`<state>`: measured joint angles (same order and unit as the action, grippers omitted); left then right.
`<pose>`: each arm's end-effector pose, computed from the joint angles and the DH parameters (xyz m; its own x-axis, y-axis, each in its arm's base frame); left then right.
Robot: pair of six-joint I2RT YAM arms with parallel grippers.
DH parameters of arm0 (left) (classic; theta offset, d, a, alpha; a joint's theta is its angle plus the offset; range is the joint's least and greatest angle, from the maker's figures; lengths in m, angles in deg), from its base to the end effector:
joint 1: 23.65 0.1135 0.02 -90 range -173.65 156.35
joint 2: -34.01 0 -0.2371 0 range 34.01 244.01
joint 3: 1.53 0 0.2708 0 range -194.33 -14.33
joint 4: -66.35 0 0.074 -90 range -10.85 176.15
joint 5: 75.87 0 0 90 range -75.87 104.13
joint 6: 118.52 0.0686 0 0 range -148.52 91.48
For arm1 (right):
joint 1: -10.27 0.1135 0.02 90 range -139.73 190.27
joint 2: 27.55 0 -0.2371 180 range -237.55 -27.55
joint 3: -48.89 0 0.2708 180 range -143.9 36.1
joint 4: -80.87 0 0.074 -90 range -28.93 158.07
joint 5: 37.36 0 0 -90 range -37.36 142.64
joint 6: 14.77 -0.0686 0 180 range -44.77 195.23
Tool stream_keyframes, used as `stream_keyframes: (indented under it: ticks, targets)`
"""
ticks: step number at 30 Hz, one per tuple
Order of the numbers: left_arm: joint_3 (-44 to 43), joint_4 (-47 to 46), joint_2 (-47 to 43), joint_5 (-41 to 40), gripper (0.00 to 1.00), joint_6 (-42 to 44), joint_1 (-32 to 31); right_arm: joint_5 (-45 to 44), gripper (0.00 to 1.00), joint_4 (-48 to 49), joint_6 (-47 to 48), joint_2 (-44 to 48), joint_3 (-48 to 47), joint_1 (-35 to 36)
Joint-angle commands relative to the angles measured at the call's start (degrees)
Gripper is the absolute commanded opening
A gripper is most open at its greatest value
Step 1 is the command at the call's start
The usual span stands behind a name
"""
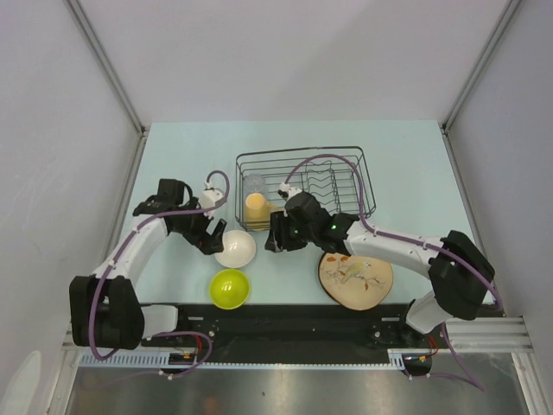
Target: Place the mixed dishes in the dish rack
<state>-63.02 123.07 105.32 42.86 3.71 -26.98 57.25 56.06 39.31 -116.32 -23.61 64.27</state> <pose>0.2619 -0.0483 0.1688 -0.6456 0.5060 -0.5719 0.6931 0.7027 -0.1607 0.2202 0.3124 0.1811 -0.8068 -0.1156 -0.5795 -0.4553 0.7467 0.4850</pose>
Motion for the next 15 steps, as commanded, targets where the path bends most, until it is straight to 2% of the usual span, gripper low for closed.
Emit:
stream_keyframes:
  ticks: [1,5,15]
  targets:
    - [1.75,-4.71,1.46,1.33,0.93,-1.55,0.43,-6.08,0.52,-0.82,2.69,6.85,-2.26,0.32]
    - [1.32,-5.86,4.18,2.12,0.80,-2.34,0.34,-7.23,0.50,-2.57,2.70,10.10,-2.17,0.23]
    - [2.28,-10.07,9.20,3.79,0.69,-4.36,-1.67,-9.96,0.50,-7.32,2.08,16.43,-2.09,-1.35]
